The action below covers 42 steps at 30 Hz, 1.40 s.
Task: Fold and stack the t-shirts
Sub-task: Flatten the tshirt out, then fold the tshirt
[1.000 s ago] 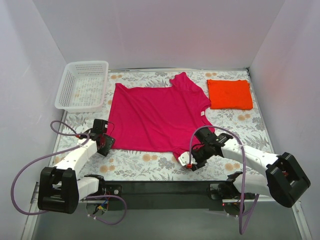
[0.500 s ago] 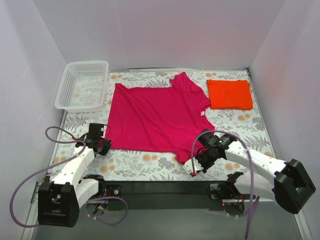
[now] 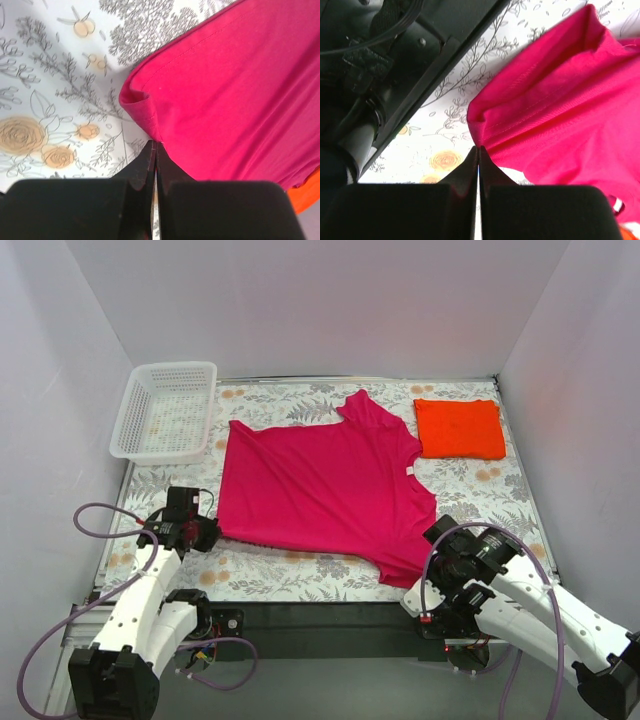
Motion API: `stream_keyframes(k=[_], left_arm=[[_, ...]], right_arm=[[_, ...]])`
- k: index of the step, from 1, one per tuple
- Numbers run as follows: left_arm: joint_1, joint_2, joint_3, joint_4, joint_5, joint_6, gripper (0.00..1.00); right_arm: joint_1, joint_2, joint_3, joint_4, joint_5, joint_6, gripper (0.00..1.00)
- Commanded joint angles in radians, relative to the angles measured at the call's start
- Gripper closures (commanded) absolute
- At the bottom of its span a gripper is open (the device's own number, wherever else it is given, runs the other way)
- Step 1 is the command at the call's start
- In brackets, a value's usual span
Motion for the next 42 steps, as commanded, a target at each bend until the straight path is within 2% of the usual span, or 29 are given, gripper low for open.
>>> stream_keyframes(k=[1,9,15,29,42], left_arm=[[0.006,-0.054,0.002,-0.108,0.054,-0.041,1.0],[0.006,-0.213,0.085,-0.325,0.046,-0.063,1.0],[0.006,-0.259,0.099,-0.363,0.052,-0.049,1.0],[0.006,-0.27,0.195,-0.447,0.049,-0.018,1.0],[0.006,-0.296,0.143,-0.438,0.093,-0.003,1.0]], right_arm=[[-0.005,-0.03,0.023,-0.09,0.069,-0.025,0.99],[-0.005,-0.014,0.069,-0.09,0.018,-0.034,0.99],[-0.005,0.012,0.175,-0.09,-0.045,-0.036,0.99],[-0.005,-0.025,0.361,-0.093,-0.057,0.029,0.99],[-0.003,-0.079,0.135,-0.093,-0.039,0.013,0.99]])
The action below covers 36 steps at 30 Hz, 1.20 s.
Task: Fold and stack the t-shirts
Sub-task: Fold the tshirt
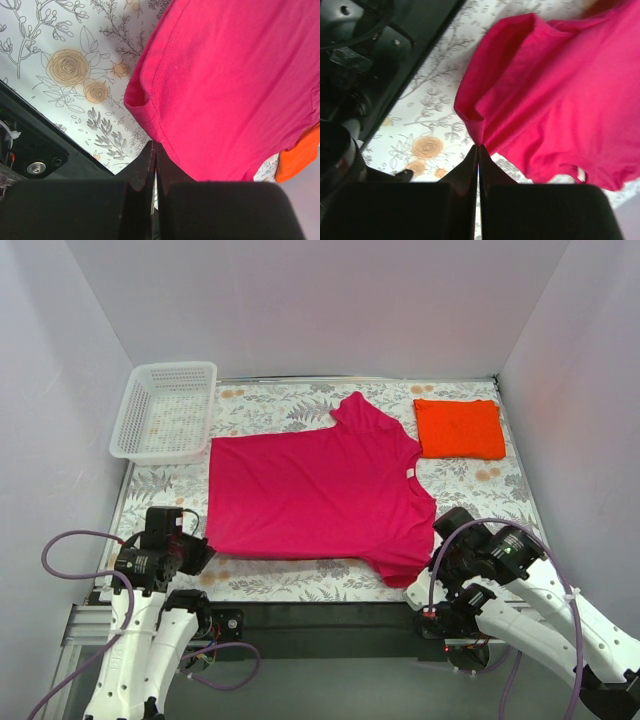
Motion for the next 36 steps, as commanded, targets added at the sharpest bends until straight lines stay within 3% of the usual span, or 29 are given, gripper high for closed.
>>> stream_keyframes(k=[1,2,6,7,9,13,16,17,21,23,27,31,36], left_arm=[[0.006,0.0,-0.015,0.003,0.029,0.013,1.0],[0.006,0.0,-0.016,0.009,0.038,0.018,1.0],[0.006,0.005,-0.013,0.042,0.049,0.05,0.47],[0.006,0.003,-0.001,0.053,0.052,0.075,0.35],[0.006,-0.002,0.007,0.09,0.058,0.095,0.28],[0.006,-0.023,0.03,0.22,0.12,0.193,0.26],[0.006,-0.04,0.008,0.438,0.218,0.338,0.24],[0.006,-0.017,-0.019,0.558,0.282,0.401,0.21],[0.006,0.154,-0.029,0.769,0.322,0.573,0.17],[0.004,0.23,-0.007,0.86,0.298,0.645,0.17],[0.001,0.437,0.083,1.004,0.18,0.841,0.17],[-0.001,0.723,0.172,1.138,0.033,1.001,0.18],[-0.004,0.946,0.33,1.164,-0.03,1.092,0.27]], right_arm=[[-0.003,-0.006,-0.056,-0.033,0.002,-0.017,0.99],[-0.003,-0.006,-0.056,-0.032,-0.003,-0.017,0.99],[-0.003,0.012,-0.004,-0.024,-0.046,0.01,0.54],[-0.003,0.022,0.031,-0.018,-0.057,0.024,0.5],[-0.003,0.043,0.065,-0.003,-0.09,0.062,0.35],[-0.007,0.072,0.092,0.084,-0.109,0.124,0.34],[-0.032,0.103,0.071,0.199,-0.112,0.2,0.35],[-0.056,0.126,0.065,0.23,-0.126,0.25,0.36],[-0.194,0.239,0.094,0.406,-0.198,0.383,0.37],[-0.368,0.354,0.158,0.489,-0.332,0.49,0.38],[-0.566,0.577,0.29,0.617,-0.568,0.723,0.42],[-0.624,0.79,0.434,0.648,-0.718,0.855,0.42],[-0.626,0.985,0.575,0.798,-0.654,1.053,0.44]])
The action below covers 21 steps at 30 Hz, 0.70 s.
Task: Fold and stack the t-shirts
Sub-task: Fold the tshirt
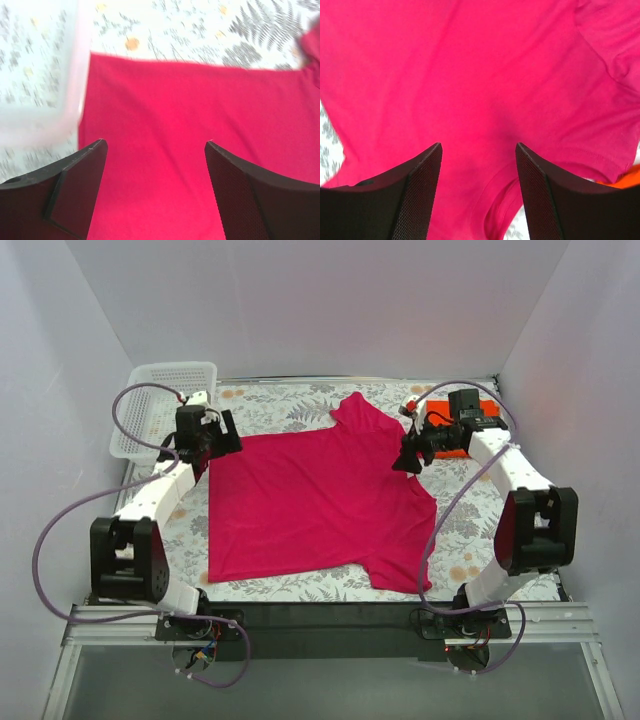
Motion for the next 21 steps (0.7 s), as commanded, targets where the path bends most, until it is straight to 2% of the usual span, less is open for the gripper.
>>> stream_keyframes(k=[1,5,8,16,21], left_arm=[[-0.003,0.068,0.095,0.076,-0.09,0.118,0.28],[-0.005,0.075,0.111,0.087,-0.068,0.113,0.28],[-0.006,0.039,0.083,0.098,-0.056,0.122,0.28],[-0.006,-0.06,-0.038,0.156,0.002,0.134,0.26],[-0.006,0.001,-0.017,0.176,0.002,0.151,0.26]], right_arm=[[0.001,0.09,0.112,0.167,-0.019,0.227,0.44],[0.002,0.319,0.311,0.17,0.014,0.374,0.47],[0.001,0.425,0.443,0.173,0.05,0.431,0.47],[0.002,0.544,0.616,0.173,0.113,0.427,0.44],[0.011,0.679,0.774,0.17,0.122,0.491,0.42]])
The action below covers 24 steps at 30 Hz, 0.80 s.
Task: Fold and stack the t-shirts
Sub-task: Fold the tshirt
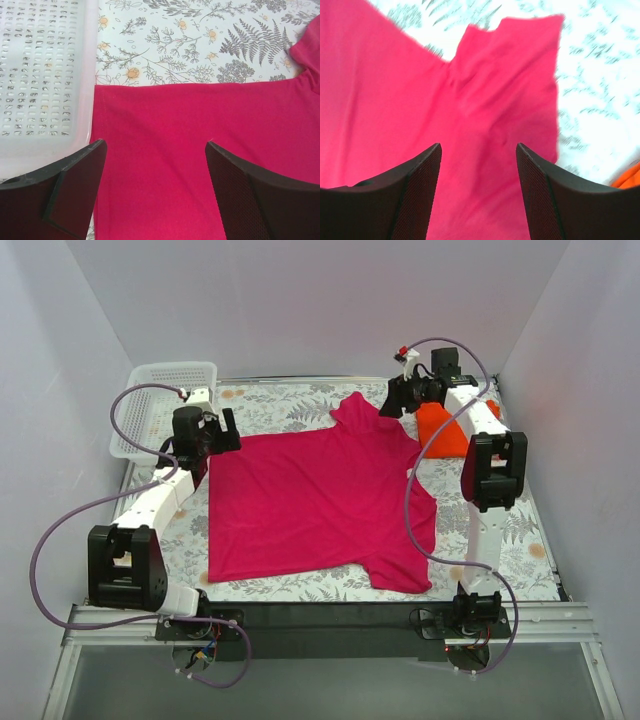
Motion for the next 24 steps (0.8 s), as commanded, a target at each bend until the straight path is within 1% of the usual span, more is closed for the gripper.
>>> stream_keyframes(k=[1,3,4,6,7,8,10,13,15,19,22,24], left_arm=[[-0.005,0.026,0.031,0.026,0.01,0.023,0.27],[-0.005,0.041,0.04,0.023,0.045,0.019,0.27],[-0.005,0.044,0.044,0.023,0.043,0.019,0.27],[-0.005,0.04,0.042,0.023,0.04,0.022,0.27],[-0.005,0.036,0.041,0.023,0.04,0.022,0.27],[-0.005,0.033,0.034,0.023,0.042,0.022,0.27],[-0.005,0.023,0.025,0.024,0.046,0.02,0.27],[-0.005,0.009,0.007,0.027,0.054,0.011,0.27],[-0.005,0.004,-0.001,0.029,0.059,0.005,0.27],[-0.005,-0.008,-0.006,0.032,0.07,-0.003,0.27],[-0.005,-0.013,-0.004,0.03,0.071,-0.001,0.27],[-0.005,-0.019,-0.006,0.03,0.071,-0.001,0.27]], right_arm=[[0.014,0.113,0.137,0.025,0.021,0.078,0.42],[0.026,0.162,0.232,0.025,0.062,0.157,0.43],[0.031,0.211,0.261,0.026,0.076,0.185,0.43],[0.046,0.251,0.33,0.046,0.134,0.237,0.44],[0.051,0.28,0.34,0.061,0.139,0.294,0.44],[0.055,0.291,0.347,0.111,0.152,0.303,0.44],[0.054,0.31,0.347,0.175,0.171,0.409,0.43],[0.055,0.363,0.379,0.251,0.231,0.499,0.45],[0.057,0.383,0.396,0.293,0.258,0.524,0.46],[0.055,0.428,0.413,0.318,0.289,0.558,0.47],[0.057,0.434,0.41,0.316,0.32,0.55,0.48],[0.057,0.433,0.409,0.313,0.327,0.517,0.49]])
